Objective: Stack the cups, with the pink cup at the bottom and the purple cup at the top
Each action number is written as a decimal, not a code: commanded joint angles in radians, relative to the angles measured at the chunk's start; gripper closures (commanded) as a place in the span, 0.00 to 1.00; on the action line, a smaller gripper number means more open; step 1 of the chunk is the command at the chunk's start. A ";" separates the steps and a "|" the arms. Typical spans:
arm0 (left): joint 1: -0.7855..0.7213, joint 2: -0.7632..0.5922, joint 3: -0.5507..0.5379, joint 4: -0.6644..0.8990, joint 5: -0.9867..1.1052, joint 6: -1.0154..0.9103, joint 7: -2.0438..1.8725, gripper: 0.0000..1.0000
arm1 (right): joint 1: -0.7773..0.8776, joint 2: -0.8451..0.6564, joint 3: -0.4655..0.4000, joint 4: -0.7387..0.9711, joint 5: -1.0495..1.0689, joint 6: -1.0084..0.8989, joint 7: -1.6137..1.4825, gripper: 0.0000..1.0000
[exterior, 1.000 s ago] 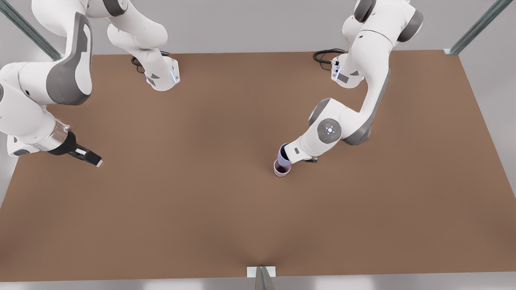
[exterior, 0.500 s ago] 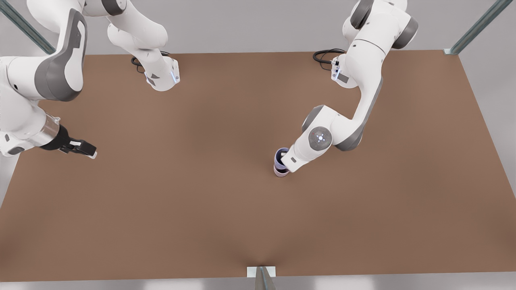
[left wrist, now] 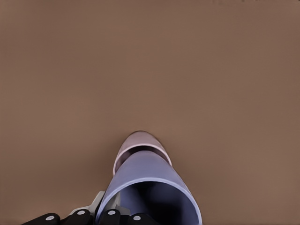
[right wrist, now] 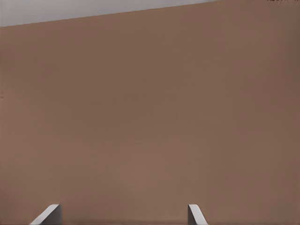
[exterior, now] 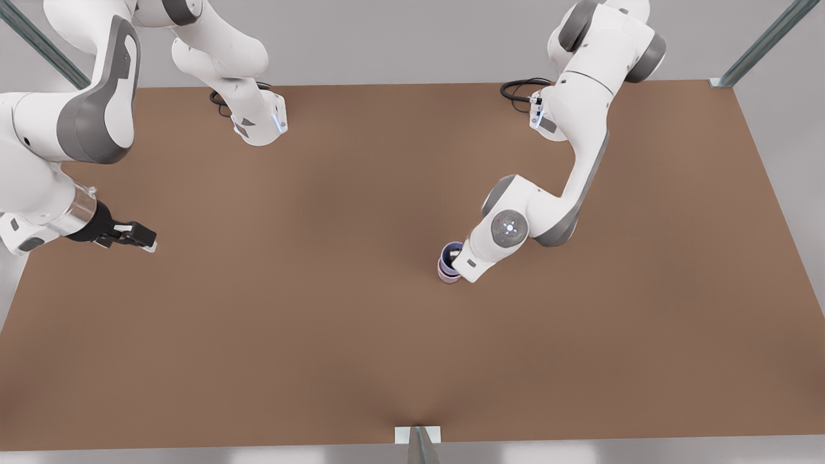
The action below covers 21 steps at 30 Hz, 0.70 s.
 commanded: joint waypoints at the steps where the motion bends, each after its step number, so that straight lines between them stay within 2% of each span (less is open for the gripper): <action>1: 0.000 0.005 0.000 0.001 -0.003 0.016 -0.094 0.79 | -0.001 -0.001 0.002 0.000 0.001 0.000 -0.067 0.00; 2: 0.000 0.007 0.000 0.001 -0.001 0.016 -0.092 0.74 | 0.000 -0.001 0.000 0.000 0.001 0.000 -0.067 0.00; 4: 0.000 0.008 0.000 0.001 -0.001 0.017 -0.088 0.54 | 0.000 -0.001 0.002 0.000 0.001 0.000 -0.067 0.00; 6: 0.000 0.010 0.001 0.001 -0.001 0.016 -0.084 0.46 | 0.000 -0.001 0.000 0.000 0.001 0.000 -0.067 0.00; 21: 0.000 0.005 0.001 0.025 0.007 0.000 -0.091 0.46 | 0.000 -0.001 0.000 0.000 -0.001 0.000 -0.067 0.00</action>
